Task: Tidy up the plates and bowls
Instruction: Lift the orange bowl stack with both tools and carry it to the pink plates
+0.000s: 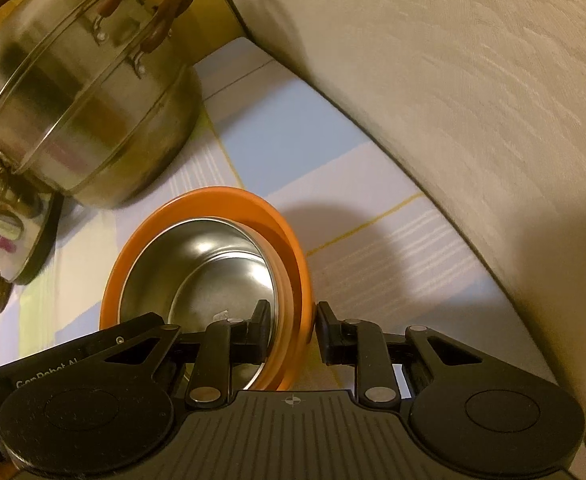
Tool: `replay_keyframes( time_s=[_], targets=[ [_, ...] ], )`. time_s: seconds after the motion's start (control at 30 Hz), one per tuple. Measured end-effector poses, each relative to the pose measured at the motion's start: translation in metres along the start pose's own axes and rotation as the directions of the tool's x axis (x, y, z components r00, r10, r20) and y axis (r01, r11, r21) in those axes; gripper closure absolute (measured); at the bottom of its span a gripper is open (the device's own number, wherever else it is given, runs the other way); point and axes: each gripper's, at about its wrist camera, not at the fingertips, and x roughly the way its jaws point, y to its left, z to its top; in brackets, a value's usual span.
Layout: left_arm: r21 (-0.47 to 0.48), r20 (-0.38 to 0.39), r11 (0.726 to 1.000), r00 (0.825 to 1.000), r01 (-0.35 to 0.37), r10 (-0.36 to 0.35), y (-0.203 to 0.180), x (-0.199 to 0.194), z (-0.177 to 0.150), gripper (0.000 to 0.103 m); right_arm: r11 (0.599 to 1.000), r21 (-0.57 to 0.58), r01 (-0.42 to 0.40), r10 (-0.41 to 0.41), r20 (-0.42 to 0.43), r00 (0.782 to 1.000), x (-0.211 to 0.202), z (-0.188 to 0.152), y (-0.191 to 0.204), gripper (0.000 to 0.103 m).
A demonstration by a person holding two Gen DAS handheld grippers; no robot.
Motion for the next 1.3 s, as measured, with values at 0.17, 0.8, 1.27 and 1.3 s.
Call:
replay_keyframes(
  time_s=[0.17,0.8,1.27,1.3],
  targets=[
    [-0.007,-0.001,1.000,1.000,-0.006,0.006,0.006,-0.012,-0.013,0.082,1.000,-0.003,-0.003,0.003,-0.011,1.000,-0.006,-0.016,0.005,0.080],
    [-0.069,0.016,0.997,0.999,-0.035,0.036,0.042,-0.078,-0.091,0.083,0.999,-0.051,-0.015,0.013,-0.050,0.999,-0.043,-0.102,0.035,0.081],
    [-0.113,0.040,0.992,0.997,-0.057,0.062,0.062,-0.132,-0.148,0.083,0.998,-0.052,-0.039,0.037,-0.040,0.999,-0.074,-0.164,0.055,0.081],
    [-0.114,0.042,0.992,0.997,-0.058,0.063,0.063,-0.134,-0.149,0.083,0.998,-0.053,-0.041,0.039,-0.040,0.998,-0.076,-0.167,0.056,0.081]
  ],
)
